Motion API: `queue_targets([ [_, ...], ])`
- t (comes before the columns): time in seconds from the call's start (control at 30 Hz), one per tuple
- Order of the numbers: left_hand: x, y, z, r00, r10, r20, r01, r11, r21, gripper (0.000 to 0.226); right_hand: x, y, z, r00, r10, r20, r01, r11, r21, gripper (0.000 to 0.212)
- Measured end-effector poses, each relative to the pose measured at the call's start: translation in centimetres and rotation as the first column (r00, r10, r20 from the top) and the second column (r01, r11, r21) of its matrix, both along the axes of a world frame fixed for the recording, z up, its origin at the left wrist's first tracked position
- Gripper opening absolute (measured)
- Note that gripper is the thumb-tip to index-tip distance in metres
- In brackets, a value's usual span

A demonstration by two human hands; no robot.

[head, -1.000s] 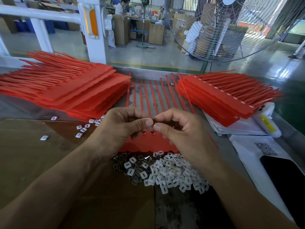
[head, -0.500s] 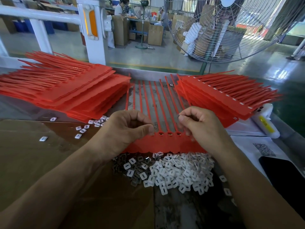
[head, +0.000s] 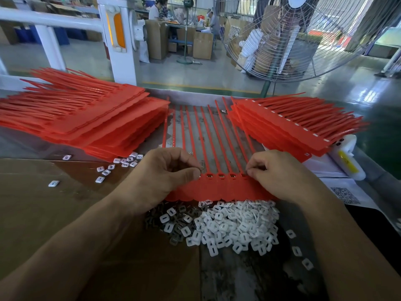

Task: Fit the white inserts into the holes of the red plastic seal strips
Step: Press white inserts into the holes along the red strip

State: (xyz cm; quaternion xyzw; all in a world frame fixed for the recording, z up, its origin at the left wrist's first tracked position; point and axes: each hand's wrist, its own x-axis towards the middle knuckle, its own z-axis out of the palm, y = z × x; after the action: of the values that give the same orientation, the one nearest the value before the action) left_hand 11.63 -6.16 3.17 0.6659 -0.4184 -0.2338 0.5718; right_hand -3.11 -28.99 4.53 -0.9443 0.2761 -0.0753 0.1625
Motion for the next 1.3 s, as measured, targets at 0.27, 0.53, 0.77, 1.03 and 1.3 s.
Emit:
queue_targets([
  [0.27, -0.1, 0.0, 0.1, 1.000, 0.002, 0.006, -0.002, 1.000, 0.007, 0.012, 0.3, 0.7, 0.1, 1.000, -0.010, -0.012, 0.009, 0.992, -0.124, 0.009],
  [0.53, -0.1, 0.0, 0.2, 1.000, 0.004, 0.017, -0.004, 1.000, 0.012, 0.010, 0.5, 0.4, -0.5, 0.999, -0.030, 0.024, 0.031, 0.999, -0.035, 0.009],
  [0.77, -0.1, -0.1, 0.1, 1.000, -0.001, 0.031, 0.001, 1.000, 0.025, 0.006, 0.3, -0.1, -0.5, 0.998, -0.015, 0.066, 0.011, 0.998, 0.055, 0.013],
  [1.03, -0.1, -0.1, 0.0, 0.999, -0.023, 0.041, 0.022, 0.999, 0.041, 0.005, 0.0, -0.2, -0.3, 0.998, 0.005, 0.056, -0.009, 0.997, 0.083, 0.016],
  [1.3, -0.1, -0.3, 0.2, 0.996, 0.013, -0.085, -0.015, 1.000, -0.021, 0.012, 0.6, 2.1, 0.1, 0.898, 0.012, 0.439, -0.095, 0.981, 0.167, 0.011],
])
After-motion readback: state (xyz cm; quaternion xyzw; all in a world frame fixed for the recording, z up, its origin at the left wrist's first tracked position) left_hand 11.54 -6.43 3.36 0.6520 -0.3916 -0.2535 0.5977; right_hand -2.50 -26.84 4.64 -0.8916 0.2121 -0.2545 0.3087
